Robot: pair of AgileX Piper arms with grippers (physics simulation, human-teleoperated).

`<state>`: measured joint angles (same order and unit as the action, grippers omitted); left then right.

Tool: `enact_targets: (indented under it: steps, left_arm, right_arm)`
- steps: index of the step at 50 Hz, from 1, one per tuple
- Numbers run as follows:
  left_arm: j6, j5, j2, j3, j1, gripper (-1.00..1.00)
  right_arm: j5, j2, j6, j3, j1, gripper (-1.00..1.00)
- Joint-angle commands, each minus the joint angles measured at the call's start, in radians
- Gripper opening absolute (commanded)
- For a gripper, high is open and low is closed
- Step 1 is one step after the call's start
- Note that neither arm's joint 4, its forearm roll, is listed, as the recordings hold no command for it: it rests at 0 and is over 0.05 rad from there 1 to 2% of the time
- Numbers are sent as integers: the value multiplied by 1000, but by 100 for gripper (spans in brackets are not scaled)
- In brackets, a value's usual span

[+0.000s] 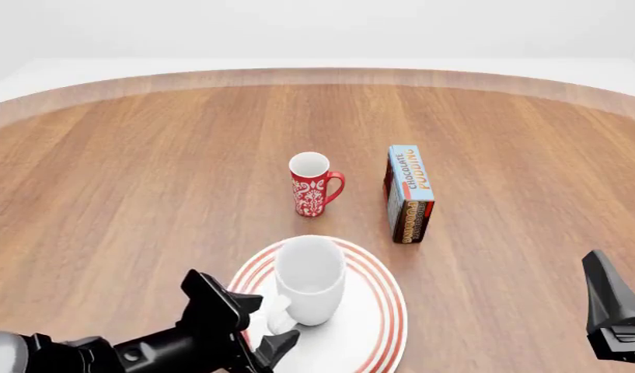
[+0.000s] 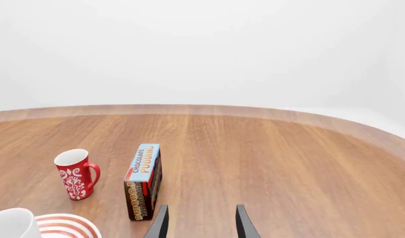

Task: Pick up the white mug and put it on the plate, and put the chocolate pudding to the right of the plate.

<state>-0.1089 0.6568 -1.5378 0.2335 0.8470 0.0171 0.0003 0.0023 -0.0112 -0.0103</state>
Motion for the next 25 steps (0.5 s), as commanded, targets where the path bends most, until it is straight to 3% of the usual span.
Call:
enact_targets:
  steps: [1,25]
  left_arm:
    - [1,-42,69,-1,12,100]
    - [21,-167,335,-36,-32,100]
  right_arm:
    - [0,0,0,0,0,100]
    - [0,0,0,0,0,100]
